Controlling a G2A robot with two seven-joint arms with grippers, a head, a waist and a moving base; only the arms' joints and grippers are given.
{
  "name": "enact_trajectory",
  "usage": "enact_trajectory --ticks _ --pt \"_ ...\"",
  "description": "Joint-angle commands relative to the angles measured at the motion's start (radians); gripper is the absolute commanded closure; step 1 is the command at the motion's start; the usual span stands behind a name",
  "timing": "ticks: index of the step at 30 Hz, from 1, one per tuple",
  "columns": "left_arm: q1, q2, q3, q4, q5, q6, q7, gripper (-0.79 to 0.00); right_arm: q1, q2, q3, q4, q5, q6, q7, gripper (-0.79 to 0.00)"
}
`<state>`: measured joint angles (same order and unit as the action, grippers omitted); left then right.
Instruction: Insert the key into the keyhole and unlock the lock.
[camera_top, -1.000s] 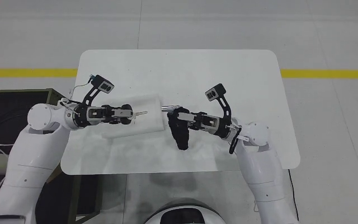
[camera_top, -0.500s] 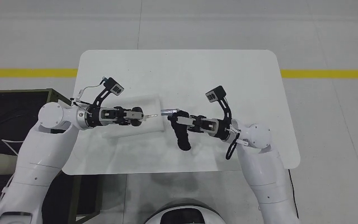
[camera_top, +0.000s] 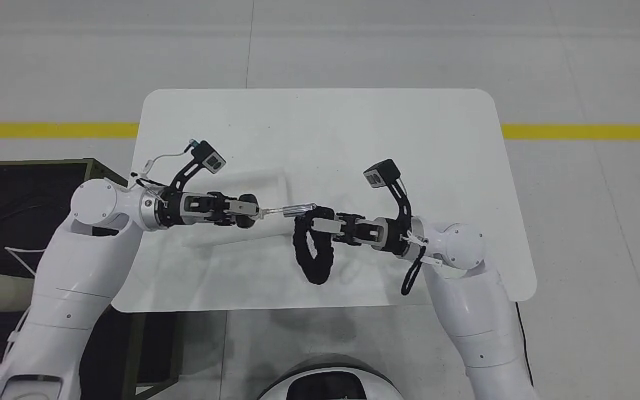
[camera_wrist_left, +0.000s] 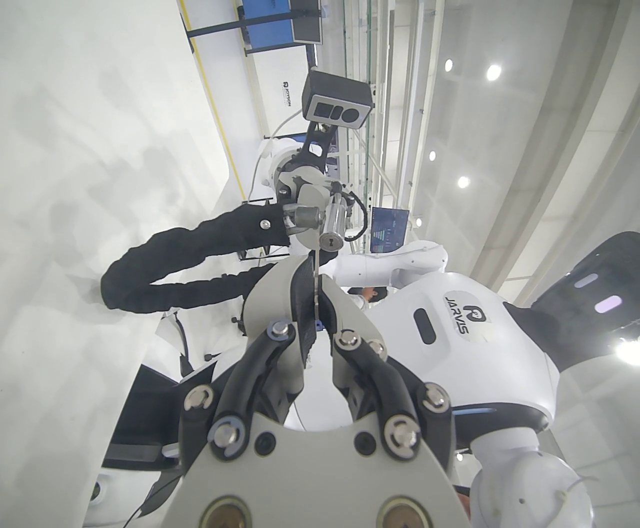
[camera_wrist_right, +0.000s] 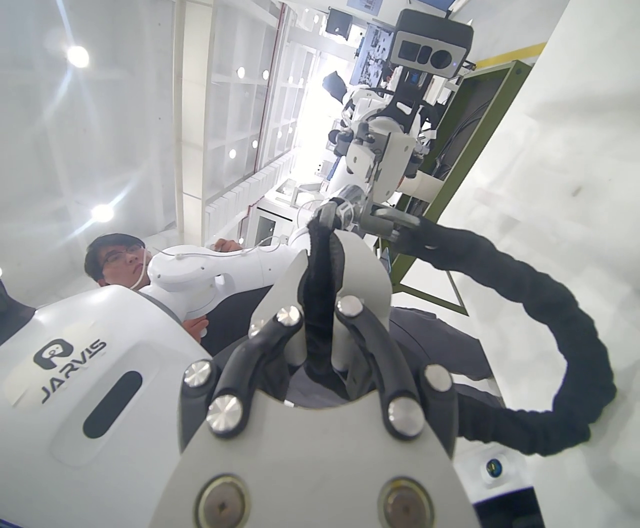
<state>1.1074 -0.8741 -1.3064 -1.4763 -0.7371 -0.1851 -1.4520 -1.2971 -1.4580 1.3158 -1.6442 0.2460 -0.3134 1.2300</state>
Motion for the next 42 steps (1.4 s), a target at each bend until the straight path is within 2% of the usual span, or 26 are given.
enact_trajectory --ticks 1,21,30,42 --pt "0.0 -0.002 -0.006 0.002 -0.006 0.004 -0.012 0.0 0.001 0.003 -0.003 -0.001 -0.001 -0.002 -0.006 0.0" --pt "0.002 -0.023 -0.027 0.003 0.004 0.013 -0.043 0.0 0.018 0.025 -0.039 0.001 0.014 -0.001 -0.022 0.0" --pt "0.016 -0.039 -0.047 0.024 -0.062 0.006 0.029 0.0 0.014 0.032 -0.019 0.011 0.031 -0.042 -0.11 0.0" --pt "0.037 -0.06 -0.037 0.004 -0.016 -0.023 0.111 0.0 0.025 0.042 -0.035 0.028 0.002 -0.088 -0.139 0.0"
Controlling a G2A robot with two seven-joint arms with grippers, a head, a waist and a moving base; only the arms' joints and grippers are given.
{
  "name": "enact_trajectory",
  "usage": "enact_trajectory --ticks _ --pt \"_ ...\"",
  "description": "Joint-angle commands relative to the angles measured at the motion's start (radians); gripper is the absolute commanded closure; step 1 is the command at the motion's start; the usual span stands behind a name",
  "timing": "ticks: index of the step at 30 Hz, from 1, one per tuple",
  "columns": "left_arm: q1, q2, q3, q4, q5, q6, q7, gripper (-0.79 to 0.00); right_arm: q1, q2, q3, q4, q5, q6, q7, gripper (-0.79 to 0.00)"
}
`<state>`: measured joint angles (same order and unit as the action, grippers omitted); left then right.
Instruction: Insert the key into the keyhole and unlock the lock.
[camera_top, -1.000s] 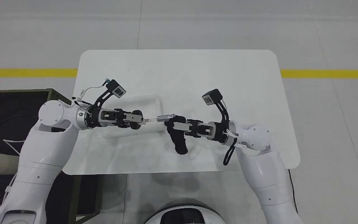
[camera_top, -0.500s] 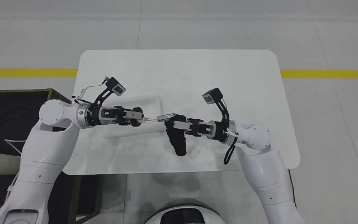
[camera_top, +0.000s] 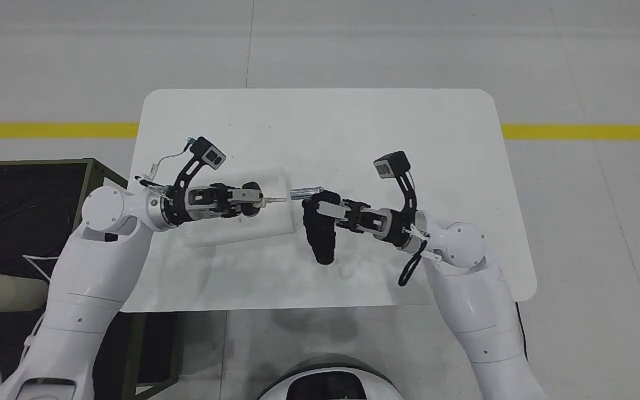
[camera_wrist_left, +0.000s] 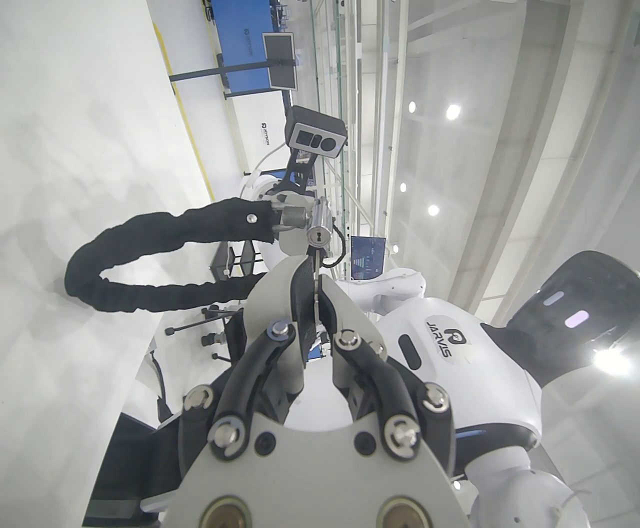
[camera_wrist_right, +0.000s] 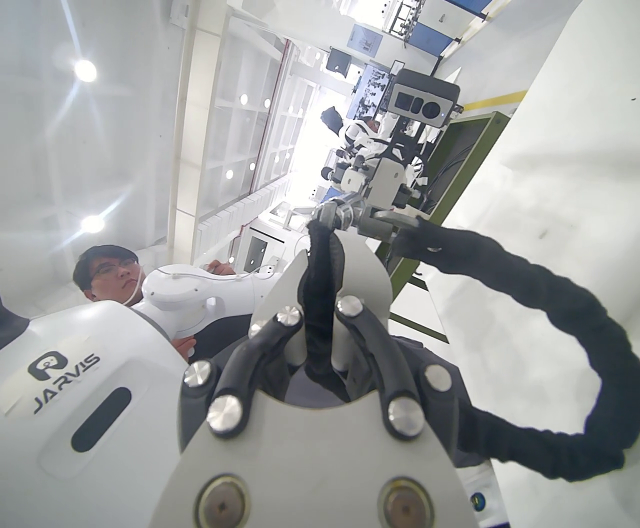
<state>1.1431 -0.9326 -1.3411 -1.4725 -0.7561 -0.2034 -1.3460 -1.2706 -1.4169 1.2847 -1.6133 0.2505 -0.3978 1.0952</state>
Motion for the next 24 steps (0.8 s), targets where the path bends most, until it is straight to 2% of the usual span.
enact_trajectory --ticks 1,9,24 --pt "0.002 -0.003 -0.005 -0.001 0.007 -0.011 0.01 0.0 -0.004 0.001 -0.006 -0.006 -0.008 -0.006 -0.009 0.0" --pt "0.019 -0.011 -0.018 -0.031 0.069 -0.062 0.044 0.0 0.002 0.007 -0.018 0.002 -0.01 -0.013 -0.02 0.0" --pt "0.029 -0.027 -0.026 -0.051 0.096 -0.061 0.053 0.0 0.001 0.02 -0.023 0.009 0.004 -0.019 -0.016 0.0"
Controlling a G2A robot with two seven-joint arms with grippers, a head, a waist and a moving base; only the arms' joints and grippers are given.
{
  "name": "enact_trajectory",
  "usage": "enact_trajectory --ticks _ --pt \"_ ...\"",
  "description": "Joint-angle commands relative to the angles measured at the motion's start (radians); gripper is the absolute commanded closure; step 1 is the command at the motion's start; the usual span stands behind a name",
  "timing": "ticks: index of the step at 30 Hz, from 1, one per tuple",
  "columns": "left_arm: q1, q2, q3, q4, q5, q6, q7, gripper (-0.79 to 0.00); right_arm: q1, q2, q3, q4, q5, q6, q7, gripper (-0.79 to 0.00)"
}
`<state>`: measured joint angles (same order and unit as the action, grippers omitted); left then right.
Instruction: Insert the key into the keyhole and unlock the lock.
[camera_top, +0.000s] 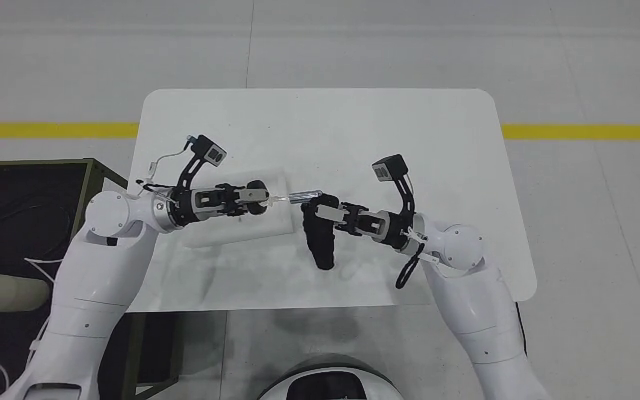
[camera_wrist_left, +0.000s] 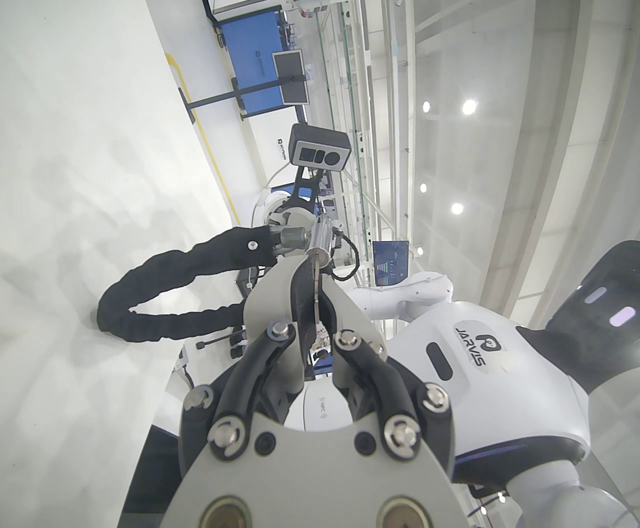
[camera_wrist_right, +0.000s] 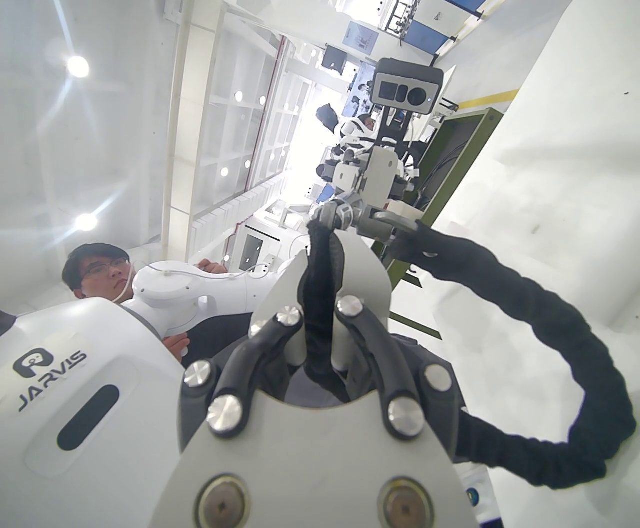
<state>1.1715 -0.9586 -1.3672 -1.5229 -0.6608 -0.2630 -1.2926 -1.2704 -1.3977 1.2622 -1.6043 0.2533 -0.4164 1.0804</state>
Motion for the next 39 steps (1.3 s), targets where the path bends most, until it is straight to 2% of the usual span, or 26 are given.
enact_trajectory --ticks 1,18,24,34,39 --pt "0.0 -0.003 0.001 -0.003 0.002 -0.002 -0.001 0.0 0.001 0.001 -0.001 0.0 0.001 -0.003 -0.003 0.0" --pt "-0.005 -0.019 0.008 -0.026 0.046 -0.005 -0.03 0.0 -0.009 0.014 -0.015 -0.035 -0.057 0.009 -0.042 0.0" --pt "-0.011 -0.021 0.01 -0.027 0.056 0.013 -0.069 0.0 -0.009 0.019 -0.006 -0.048 -0.063 0.024 -0.047 0.0" --pt "-0.011 -0.021 0.01 -0.027 0.056 0.013 -0.069 0.0 -0.009 0.019 -0.006 -0.048 -0.063 0.024 -0.047 0.0" --pt "0.064 -0.018 -0.037 -0.158 0.267 -0.162 0.074 0.0 -0.065 0.024 -0.001 -0.111 -0.088 0.039 -0.087 0.0"
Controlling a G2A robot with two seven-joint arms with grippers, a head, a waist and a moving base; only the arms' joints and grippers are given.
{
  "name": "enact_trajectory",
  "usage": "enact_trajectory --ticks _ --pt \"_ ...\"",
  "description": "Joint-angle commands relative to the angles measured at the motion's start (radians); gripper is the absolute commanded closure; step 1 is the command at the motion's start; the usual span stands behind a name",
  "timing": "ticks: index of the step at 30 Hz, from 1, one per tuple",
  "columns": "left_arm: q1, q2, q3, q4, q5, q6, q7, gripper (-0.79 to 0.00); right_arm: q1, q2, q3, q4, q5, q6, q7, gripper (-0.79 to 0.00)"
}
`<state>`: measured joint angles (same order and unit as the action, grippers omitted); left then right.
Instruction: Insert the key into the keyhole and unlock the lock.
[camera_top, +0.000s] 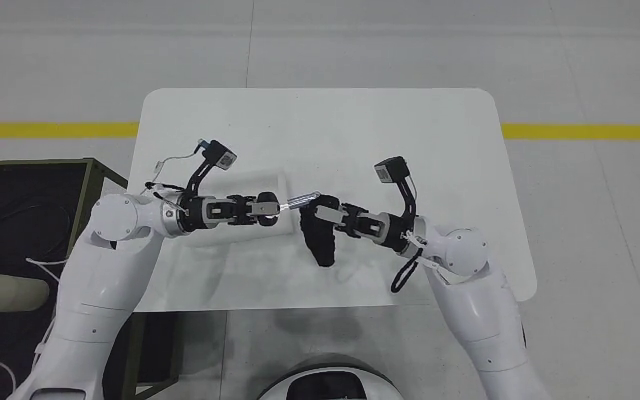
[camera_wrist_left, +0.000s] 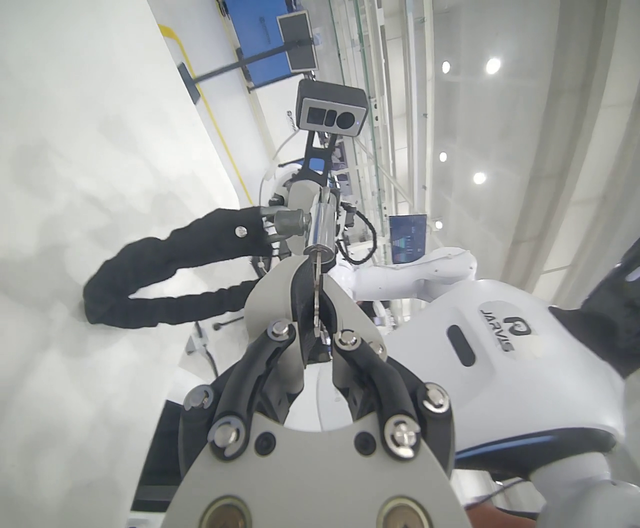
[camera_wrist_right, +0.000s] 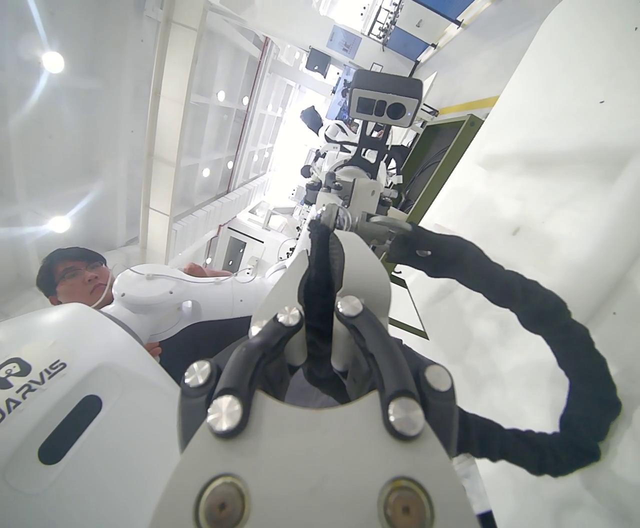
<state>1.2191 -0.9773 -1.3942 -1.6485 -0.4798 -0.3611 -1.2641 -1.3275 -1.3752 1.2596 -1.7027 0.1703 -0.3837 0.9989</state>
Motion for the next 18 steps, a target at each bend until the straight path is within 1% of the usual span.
enact_trajectory --ticks 1,6,9,11,14,17,18 --pt "0.028 -0.001 -0.015 -0.046 0.121 -0.105 0.08 0.0 -0.01 0.003 0.002 -0.018 -0.008 0.009 -0.009 0.0" --pt "0.069 -0.009 -0.027 -0.074 0.303 -0.268 0.267 0.0 -0.013 0.007 0.001 -0.025 -0.018 0.014 -0.026 0.0" --pt "0.084 -0.015 -0.028 -0.082 0.351 -0.367 0.344 0.0 -0.011 0.01 0.0 -0.023 -0.02 0.017 -0.037 0.0" --pt "0.091 -0.018 -0.036 -0.086 0.4 -0.452 0.391 0.0 -0.008 0.012 -0.002 -0.02 -0.019 0.018 -0.042 0.0" --pt "0.1 -0.022 -0.058 -0.094 0.532 -0.576 0.458 0.0 -0.003 0.013 -0.006 -0.018 -0.017 0.023 -0.054 0.0" --pt "0.113 -0.03 -0.08 -0.108 0.687 -0.651 0.555 0.0 0.003 0.015 -0.008 -0.02 -0.018 0.026 -0.069 0.0" --pt "0.114 -0.034 -0.087 -0.12 0.75 -0.651 0.586 0.0 0.005 0.016 -0.006 -0.021 -0.022 0.026 -0.072 0.0"
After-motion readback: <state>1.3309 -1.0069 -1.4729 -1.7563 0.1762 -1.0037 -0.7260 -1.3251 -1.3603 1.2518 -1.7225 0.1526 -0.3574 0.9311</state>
